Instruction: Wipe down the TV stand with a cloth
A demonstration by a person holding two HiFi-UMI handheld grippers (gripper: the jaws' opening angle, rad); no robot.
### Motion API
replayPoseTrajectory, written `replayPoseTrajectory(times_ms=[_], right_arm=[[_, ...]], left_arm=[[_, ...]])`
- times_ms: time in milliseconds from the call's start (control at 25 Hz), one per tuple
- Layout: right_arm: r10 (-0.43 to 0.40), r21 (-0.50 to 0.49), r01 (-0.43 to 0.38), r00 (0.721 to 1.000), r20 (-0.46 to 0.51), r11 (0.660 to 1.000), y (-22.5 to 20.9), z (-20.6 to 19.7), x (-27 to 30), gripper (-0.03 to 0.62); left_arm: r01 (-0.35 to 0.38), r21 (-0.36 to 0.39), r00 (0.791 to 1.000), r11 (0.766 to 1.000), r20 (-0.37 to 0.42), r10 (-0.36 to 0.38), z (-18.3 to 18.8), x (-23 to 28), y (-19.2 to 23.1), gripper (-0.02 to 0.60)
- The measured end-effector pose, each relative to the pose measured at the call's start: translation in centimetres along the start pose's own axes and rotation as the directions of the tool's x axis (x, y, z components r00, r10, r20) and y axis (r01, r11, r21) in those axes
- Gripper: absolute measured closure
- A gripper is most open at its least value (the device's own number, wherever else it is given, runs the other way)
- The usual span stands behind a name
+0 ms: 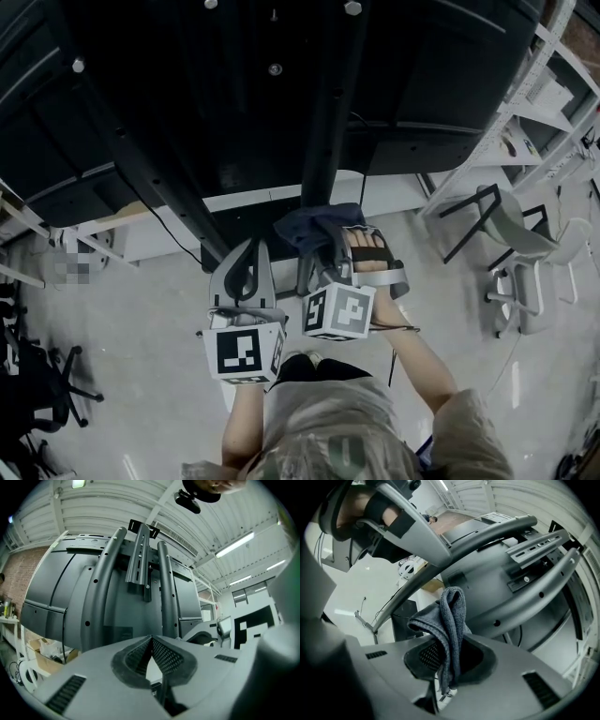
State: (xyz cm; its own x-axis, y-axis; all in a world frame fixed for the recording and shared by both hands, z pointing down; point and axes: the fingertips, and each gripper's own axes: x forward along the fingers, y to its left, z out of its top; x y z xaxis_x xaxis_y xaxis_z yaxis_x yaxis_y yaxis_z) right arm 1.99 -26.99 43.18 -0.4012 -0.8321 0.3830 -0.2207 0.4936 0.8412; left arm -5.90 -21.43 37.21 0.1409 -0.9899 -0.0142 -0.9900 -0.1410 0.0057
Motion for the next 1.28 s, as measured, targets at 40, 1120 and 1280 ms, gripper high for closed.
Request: replayPoseTrajectory(times_ms=[40,1120,1280], right_arm=[[0.013,0.004,-0.013,1.0,-0.004,1.0,0.8,-0.4,0.3,0.537],[0.319,0.021,-0.319,0.943,-0.099,0.948,26.4,-11.3,11.4,0.537],[0.356,0.032,-0.354,0.929,-0.1,0.935,29.5,-12.7,12.7,0.537]], left_arm=[[-0.003,0.002,1.0,1.0,-0.004,0.003,-0.5,0.0,0.1,0.568],[-0.065,-0.053,0.995,0.997,-0.085,0.06,-19.5,1.5,3.3,0.568],[-0.071,-0.056,0.993,0.996,-0.094,0.065,-21.6,2.1,3.7,0.568]])
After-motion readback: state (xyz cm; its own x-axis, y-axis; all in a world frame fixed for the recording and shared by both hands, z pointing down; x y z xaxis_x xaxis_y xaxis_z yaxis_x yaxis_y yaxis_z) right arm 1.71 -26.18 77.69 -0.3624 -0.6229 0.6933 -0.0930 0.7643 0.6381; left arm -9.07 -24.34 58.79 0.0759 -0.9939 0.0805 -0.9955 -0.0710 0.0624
